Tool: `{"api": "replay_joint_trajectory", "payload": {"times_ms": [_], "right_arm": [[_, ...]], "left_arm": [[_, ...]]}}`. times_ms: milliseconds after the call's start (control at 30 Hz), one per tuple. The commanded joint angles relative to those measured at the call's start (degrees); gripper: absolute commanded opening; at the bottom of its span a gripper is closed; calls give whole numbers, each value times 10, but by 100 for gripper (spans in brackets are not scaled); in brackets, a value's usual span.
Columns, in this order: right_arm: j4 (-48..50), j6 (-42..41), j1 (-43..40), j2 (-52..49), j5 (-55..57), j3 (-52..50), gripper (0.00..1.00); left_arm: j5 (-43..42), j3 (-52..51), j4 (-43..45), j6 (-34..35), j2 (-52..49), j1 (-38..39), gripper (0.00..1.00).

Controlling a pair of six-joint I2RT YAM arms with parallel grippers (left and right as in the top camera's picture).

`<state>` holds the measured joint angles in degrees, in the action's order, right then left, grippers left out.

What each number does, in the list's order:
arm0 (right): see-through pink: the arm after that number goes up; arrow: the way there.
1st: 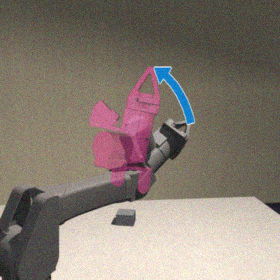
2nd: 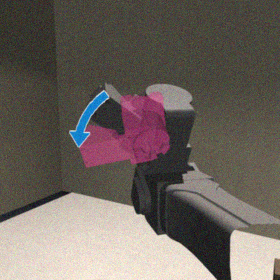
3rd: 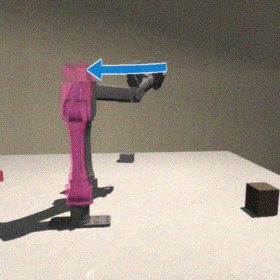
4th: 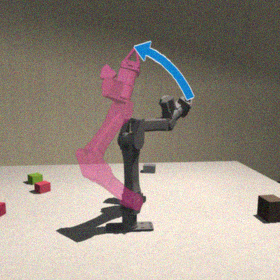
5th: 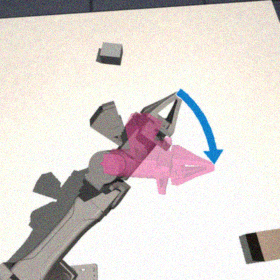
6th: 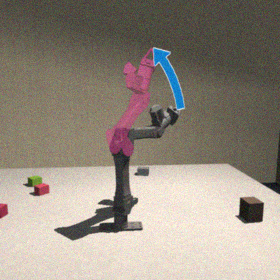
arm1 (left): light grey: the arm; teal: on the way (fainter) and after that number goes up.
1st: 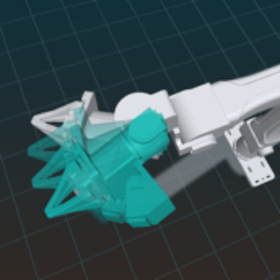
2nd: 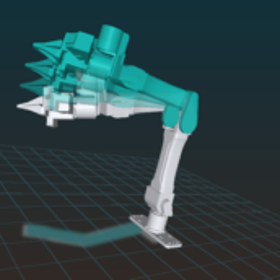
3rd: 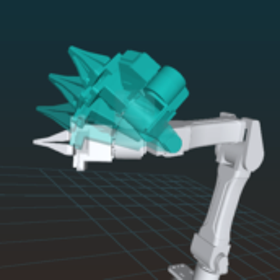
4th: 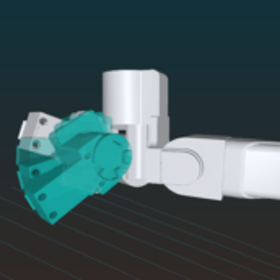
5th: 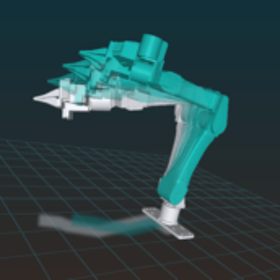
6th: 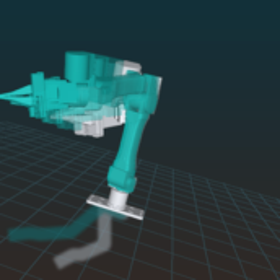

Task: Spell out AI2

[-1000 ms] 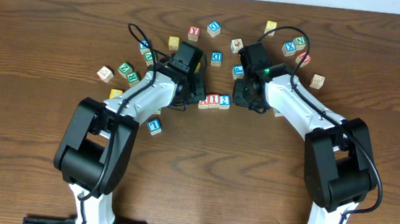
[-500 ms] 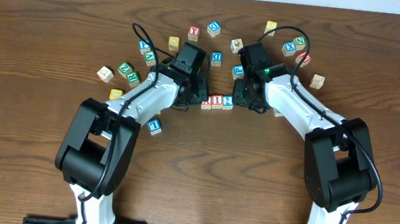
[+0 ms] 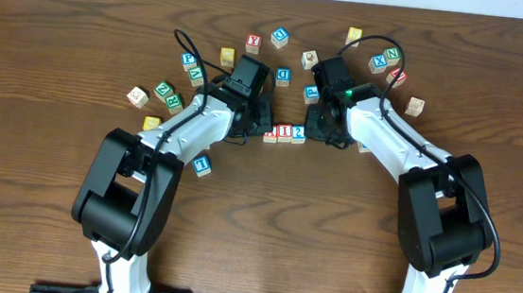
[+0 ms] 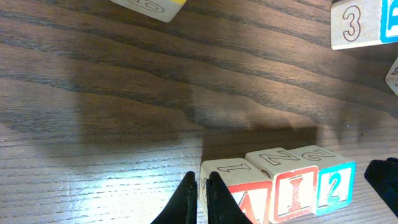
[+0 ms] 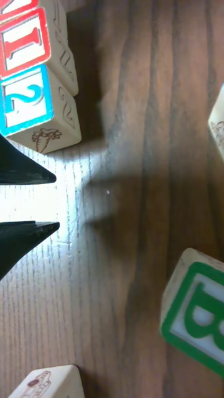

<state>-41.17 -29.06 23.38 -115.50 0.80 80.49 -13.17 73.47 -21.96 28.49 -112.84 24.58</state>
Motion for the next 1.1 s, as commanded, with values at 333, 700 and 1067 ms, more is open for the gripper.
{"api": "replay_joint_trajectory", "payload": {"times_ms": [333, 700, 1067], "right_arm": [[-9, 6, 8, 7, -14, -7, 15], [-4, 6, 10, 7, -14, -7, 15], [3, 6, 23, 7, -14, -7, 15]], "left_arm": [[-16, -8, -22, -6, -3, -7, 7], [-29, -8, -37, -4, -3, -20, 8], [-34, -8, -25, -10, -3, -17, 7]]}}
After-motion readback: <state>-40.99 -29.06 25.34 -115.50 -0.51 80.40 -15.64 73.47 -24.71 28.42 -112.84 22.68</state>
